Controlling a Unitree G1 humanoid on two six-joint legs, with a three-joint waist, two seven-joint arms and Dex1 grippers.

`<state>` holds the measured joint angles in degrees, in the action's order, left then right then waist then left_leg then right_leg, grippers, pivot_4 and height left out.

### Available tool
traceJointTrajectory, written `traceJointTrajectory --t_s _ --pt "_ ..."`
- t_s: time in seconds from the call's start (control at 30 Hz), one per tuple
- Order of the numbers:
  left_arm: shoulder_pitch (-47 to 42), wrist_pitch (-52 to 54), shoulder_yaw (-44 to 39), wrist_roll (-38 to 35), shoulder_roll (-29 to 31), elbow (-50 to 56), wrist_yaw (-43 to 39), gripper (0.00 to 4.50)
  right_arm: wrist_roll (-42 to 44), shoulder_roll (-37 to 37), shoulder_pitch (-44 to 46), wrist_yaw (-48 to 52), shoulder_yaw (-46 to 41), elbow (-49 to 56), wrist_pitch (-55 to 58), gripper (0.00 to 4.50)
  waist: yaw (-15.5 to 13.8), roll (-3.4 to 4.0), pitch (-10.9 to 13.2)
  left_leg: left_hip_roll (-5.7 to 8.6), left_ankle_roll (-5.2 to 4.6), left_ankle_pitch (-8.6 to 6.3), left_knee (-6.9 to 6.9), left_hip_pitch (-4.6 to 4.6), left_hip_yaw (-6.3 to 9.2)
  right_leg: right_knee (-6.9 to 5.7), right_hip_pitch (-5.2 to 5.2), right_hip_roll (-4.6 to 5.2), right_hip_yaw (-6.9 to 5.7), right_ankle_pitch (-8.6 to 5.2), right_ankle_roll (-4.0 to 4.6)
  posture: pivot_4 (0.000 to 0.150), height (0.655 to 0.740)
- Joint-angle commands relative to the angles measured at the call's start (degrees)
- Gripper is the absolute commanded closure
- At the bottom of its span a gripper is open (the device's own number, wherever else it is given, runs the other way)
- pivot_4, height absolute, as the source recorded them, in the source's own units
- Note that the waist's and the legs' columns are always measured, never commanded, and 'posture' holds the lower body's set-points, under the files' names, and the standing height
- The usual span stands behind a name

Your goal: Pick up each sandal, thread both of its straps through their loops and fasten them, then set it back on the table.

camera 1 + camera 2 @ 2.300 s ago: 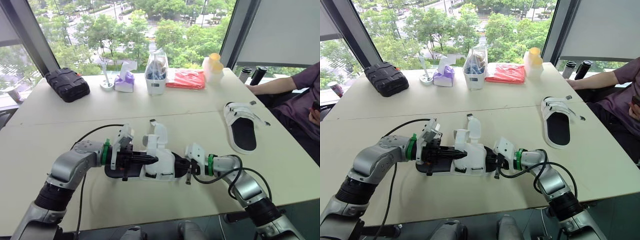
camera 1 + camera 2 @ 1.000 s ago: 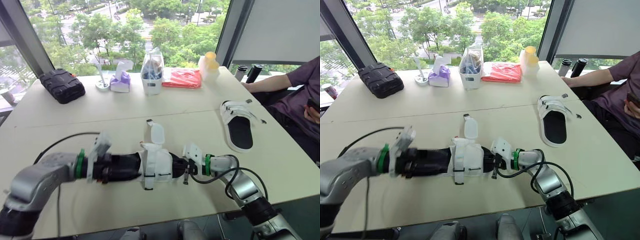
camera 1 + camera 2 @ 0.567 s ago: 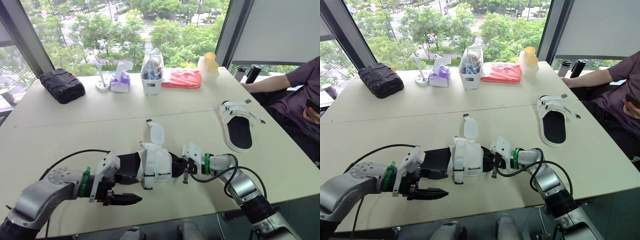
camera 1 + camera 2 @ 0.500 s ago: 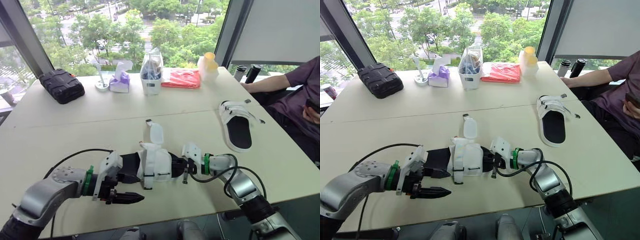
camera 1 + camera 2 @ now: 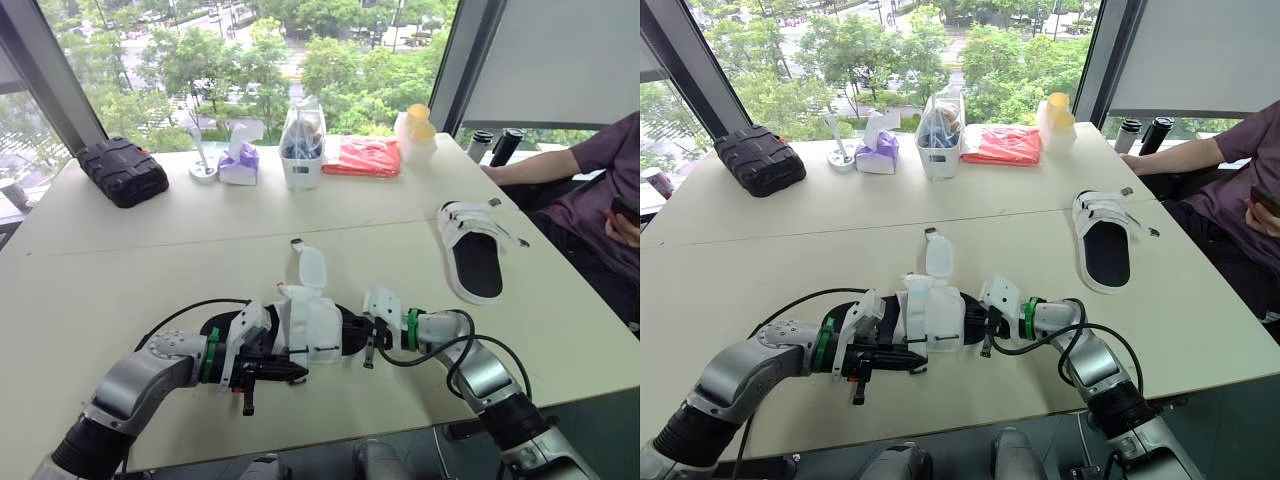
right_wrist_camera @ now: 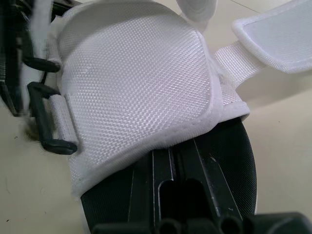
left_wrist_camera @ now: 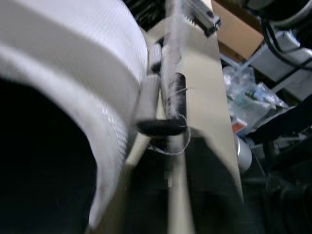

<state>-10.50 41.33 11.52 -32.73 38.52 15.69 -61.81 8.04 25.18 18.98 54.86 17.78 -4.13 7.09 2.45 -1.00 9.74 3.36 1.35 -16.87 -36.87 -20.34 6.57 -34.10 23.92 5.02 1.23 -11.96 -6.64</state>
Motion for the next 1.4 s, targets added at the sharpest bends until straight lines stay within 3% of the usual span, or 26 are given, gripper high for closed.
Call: traceJointTrajectory --t_s 0.03,0.3,0.5,0.7,0.87,1.07,1.17,1.33,1.4 --pt "0.4 1.6 -1.7 -2.2 2.0 3.1 -1.3 4.48 -3.8 0.3 -1.6 -1.2 2.3 -5.1 2.5 4.5 0.0 0.0 0.0 0.0 0.0 0.0 0.0 -0.01 0.0 0.0 0.0 0.0 0.0 0.0 0.0 0.15 0.74" --pt "5.6 10.0 -7.2 -16.1 9.9 13.2 -8.3 4.48 -3.9 0.1 -0.6 -1.1 2.7 -6.4 2.1 4.5 0.1 0.0 0.0 -0.13 0.01 -0.01 0.08 -0.05 -0.03 -0.03 0.17 -0.12 0.0 -0.02 0.14 0.15 0.74" --pt "8.2 11.7 -10.3 -22.6 13.4 16.9 -10.6 4.48 -3.9 0.6 -0.2 -0.7 2.6 -6.9 1.9 4.5 0.1 0.02 0.0 -0.16 0.02 -0.01 0.06 -0.01 -0.03 -0.03 0.13 -0.12 0.0 0.0 0.22 0.15 0.74" --pt "1.2 15.1 -14.7 -30.9 7.1 10.7 -2.7 4.48 -4.1 0.7 0.3 -0.3 2.6 -7.6 1.6 4.5 0.0 0.0 0.0 -0.18 0.01 -0.01 0.07 -0.05 -0.02 -0.03 0.17 -0.19 0.0 -0.01 0.24 0.15 0.74" --pt "-6.7 16.8 -16.1 -31.7 -1.8 0.5 7.0 4.48 -4.1 0.5 0.8 0.0 3.2 -8.3 1.5 4.5 0.1 -0.03 0.0 -0.19 0.01 -0.01 -0.04 0.02 0.01 -0.06 0.06 -0.29 -0.01 0.07 0.3 0.15 0.74" --pt "-11.1 19.9 -16.6 -30.7 -5.8 -9.1 10.9 4.48 -4.0 0.5 1.0 0.1 3.5 -8.5 1.4 4.5 -0.1 -0.01 0.0 -0.18 0.01 0.0 -0.06 0.02 0.01 -0.09 0.07 -0.35 -0.01 0.11 0.36 0.15 0.74" --pt "-13.6 20.9 -18.8 -31.8 -8.2 -13.9 13.7 3.71 -4.1 0.5 0.6 -0.2 3.5 -8.4 1.3 4.5 -0.1 -0.02 0.0 -0.18 0.02 0.0 -0.1 0.03 0.02 -0.09 0.03 -0.35 -0.01 0.13 0.38 0.15 0.74" --pt "-15.7 20.1 -20.5 -30.4 -9.6 -16.0 14.5 1.33 -4.1 0.2 0.4 -0.6 3.6 -8.3 1.3 4.5 0.0 -0.01 0.0 -0.18 0.03 0.01 -0.1 0.04 0.03 -0.09 0.03 -0.35 -0.02 0.14 0.38 0.15 0.74" --pt "-17.4 19.7 -22.1 -30.8 -9.2 -16.8 13.6 1.33 -4.1 0.2 0.4 -0.6 3.5 -8.4 1.3 4.5 0.0 -0.02 0.0 -0.18 0.06 0.02 -0.1 0.04 0.02 -0.09 0.03 -0.35 -0.01 0.15 0.4 0.15 0.74"
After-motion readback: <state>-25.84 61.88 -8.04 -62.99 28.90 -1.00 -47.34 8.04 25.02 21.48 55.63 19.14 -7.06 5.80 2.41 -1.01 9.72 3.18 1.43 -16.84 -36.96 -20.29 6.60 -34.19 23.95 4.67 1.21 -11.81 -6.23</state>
